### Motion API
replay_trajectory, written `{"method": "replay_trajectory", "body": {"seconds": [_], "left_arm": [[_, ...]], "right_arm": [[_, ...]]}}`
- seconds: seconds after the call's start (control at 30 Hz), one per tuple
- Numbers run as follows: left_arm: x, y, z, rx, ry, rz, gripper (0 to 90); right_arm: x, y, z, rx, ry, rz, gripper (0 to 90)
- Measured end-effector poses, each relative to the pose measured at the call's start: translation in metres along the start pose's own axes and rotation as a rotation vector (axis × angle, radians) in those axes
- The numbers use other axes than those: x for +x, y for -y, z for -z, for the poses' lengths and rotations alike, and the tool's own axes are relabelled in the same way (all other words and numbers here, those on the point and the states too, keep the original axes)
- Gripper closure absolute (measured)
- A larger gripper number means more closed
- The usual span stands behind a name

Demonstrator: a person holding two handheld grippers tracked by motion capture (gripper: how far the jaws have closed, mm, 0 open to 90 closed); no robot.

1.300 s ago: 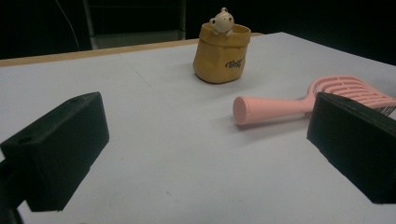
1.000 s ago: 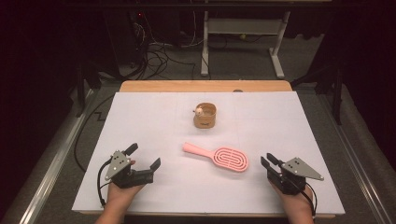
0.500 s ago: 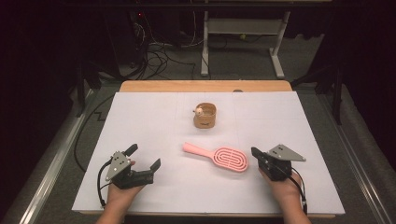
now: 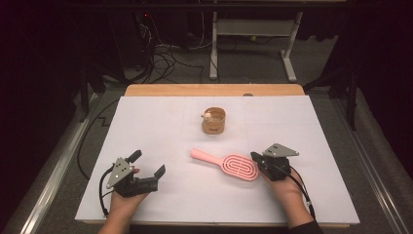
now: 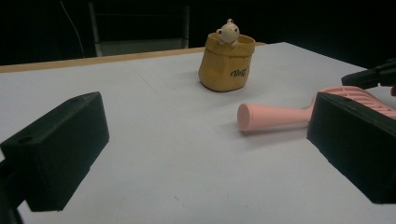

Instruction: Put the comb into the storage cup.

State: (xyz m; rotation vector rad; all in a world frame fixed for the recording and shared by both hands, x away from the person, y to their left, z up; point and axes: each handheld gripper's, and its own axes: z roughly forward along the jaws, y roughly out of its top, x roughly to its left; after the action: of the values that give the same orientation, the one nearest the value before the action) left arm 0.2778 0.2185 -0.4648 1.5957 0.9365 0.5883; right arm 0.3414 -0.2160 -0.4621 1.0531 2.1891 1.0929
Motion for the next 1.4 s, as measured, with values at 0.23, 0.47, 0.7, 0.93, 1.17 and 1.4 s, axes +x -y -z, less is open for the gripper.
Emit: {"method": "replay_trajectory", "body": {"seconds": [0.23,0.47,0.7,0.93,1.17,1.4], "left_arm": [[-0.001,0.000,-0.001,0.003,0.002,-0.003,0.0],[-0.002,0.000,-0.001,0.008,0.009,-0.006,0.0],[-0.002,0.000,-0.002,0.023,0.014,-0.009,0.0],[-0.002,0.000,-0.003,0.040,0.021,-0.015,0.0],[-0.006,-0.001,-0.004,0.048,0.029,-0.029,0.0],[-0.006,-0.001,-0.004,0.045,0.038,-0.033,0.0]], "right_arm": [[0.008,0.004,0.008,0.008,-0.009,0.033,90.0],[0.015,0.013,0.018,0.008,-0.018,0.027,90.0],[0.016,0.014,0.031,-0.017,0.004,0.028,90.0],[-0.005,0.027,0.068,-0.141,0.051,-0.068,85.7],[-0.011,0.045,0.071,-0.150,0.061,-0.122,69.2],[-0.009,0.046,0.065,-0.134,0.032,-0.121,51.3]]}}
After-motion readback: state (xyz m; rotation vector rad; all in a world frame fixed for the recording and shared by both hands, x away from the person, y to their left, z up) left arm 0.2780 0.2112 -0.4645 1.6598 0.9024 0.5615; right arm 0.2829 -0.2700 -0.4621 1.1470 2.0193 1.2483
